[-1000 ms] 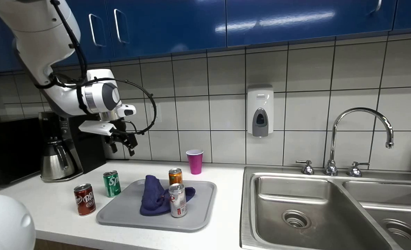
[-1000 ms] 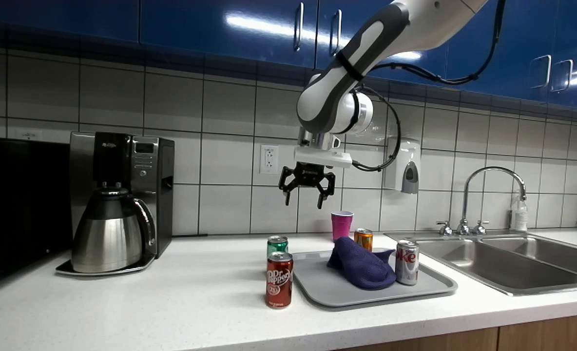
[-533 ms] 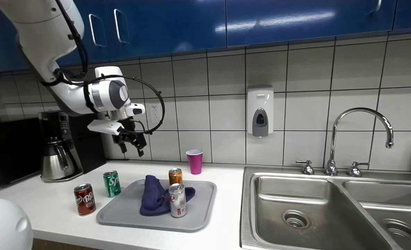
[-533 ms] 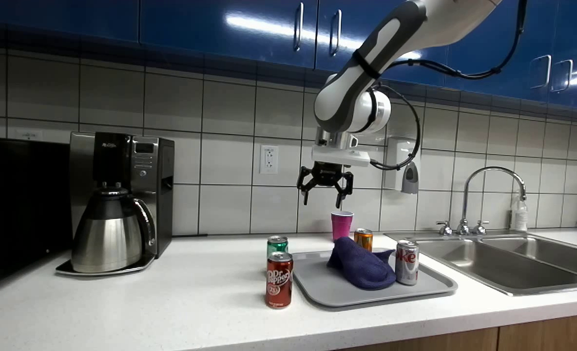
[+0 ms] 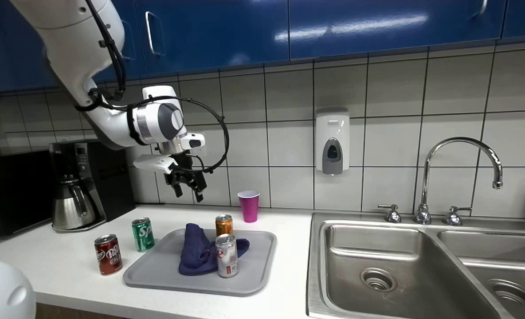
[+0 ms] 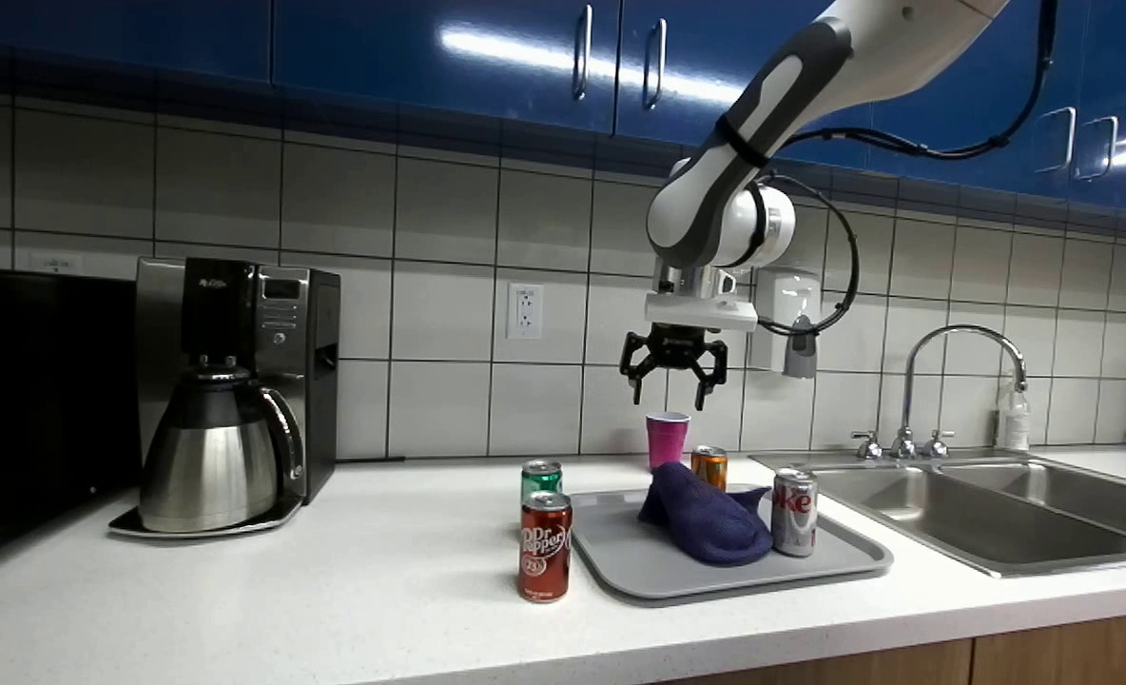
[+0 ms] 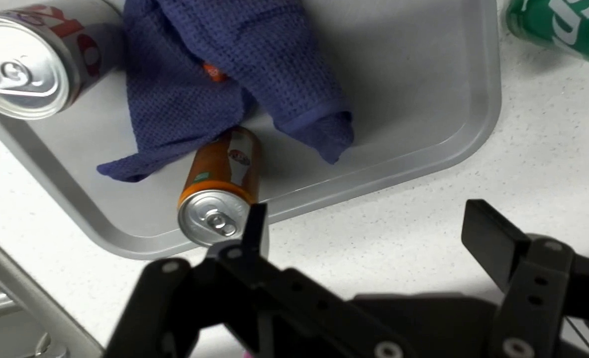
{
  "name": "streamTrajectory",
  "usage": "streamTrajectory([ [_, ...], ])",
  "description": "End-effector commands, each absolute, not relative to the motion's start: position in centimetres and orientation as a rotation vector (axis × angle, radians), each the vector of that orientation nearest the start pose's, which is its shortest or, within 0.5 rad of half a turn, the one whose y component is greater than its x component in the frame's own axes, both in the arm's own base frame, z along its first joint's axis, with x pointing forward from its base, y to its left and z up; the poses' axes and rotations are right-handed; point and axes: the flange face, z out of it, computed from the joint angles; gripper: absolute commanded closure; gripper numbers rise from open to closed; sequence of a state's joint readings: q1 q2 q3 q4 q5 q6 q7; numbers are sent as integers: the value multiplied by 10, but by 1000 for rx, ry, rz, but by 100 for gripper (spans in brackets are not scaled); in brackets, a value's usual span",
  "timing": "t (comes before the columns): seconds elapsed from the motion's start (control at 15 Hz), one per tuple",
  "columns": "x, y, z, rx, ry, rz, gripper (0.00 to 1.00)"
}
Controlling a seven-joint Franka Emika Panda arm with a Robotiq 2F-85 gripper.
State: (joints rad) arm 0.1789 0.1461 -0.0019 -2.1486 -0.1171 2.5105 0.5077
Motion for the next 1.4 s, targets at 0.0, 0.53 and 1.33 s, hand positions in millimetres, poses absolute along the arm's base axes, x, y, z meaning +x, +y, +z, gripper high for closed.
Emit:
streamTrajectory([
  [0.0,565,78,363,-3117,433,-368,0],
  [0.53,568,39,358,-3149,544,-367,0],
  [1.33,572,30,332,-3155,701,-308,0],
])
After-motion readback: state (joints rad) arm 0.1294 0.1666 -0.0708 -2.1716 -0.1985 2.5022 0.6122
